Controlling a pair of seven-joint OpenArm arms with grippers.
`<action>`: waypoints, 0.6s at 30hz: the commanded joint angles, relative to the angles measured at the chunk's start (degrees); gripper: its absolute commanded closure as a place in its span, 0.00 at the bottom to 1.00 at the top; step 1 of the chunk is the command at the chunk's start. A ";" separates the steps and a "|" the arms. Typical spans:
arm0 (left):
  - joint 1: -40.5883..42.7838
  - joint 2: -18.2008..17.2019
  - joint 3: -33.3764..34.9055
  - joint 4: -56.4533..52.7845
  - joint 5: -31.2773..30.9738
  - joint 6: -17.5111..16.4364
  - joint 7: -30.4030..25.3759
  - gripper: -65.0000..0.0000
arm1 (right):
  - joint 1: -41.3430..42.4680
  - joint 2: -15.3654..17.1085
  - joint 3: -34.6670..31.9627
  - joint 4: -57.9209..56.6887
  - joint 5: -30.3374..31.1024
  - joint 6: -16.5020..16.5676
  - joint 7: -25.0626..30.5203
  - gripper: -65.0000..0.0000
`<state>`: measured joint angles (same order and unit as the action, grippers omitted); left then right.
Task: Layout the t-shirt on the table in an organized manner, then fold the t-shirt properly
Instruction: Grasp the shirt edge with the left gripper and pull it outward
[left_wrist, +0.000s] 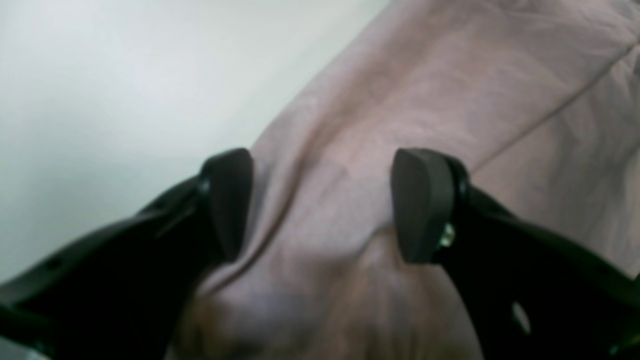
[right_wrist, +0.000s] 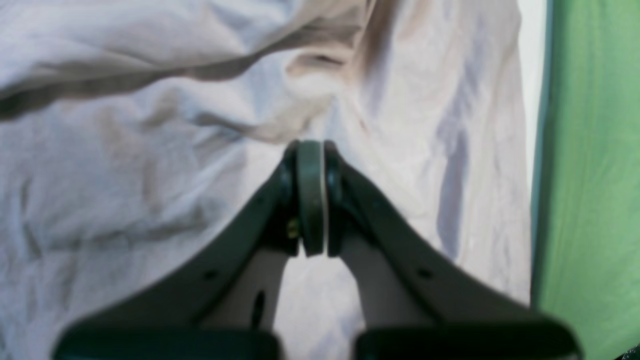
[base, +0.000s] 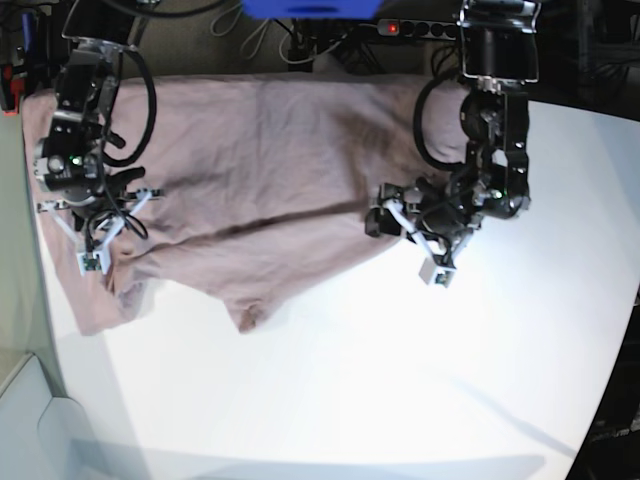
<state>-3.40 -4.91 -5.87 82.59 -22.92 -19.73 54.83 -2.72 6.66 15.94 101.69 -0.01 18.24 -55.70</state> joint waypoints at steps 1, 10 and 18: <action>-1.13 -0.24 -0.07 0.80 -0.60 -0.36 -0.98 0.33 | 0.74 0.60 0.10 0.95 0.05 0.00 1.15 1.00; -1.13 -0.41 0.02 -4.12 -0.60 -0.71 -0.98 0.53 | 0.74 0.60 0.10 0.95 0.05 0.00 1.07 1.00; -1.04 -1.03 -2.70 -3.69 -0.60 -0.27 -0.98 0.98 | 0.66 0.60 0.10 0.95 0.05 0.00 0.89 1.00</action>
<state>-3.66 -5.06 -8.12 78.00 -23.75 -20.14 54.15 -2.74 6.63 15.94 101.67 0.01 18.24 -55.75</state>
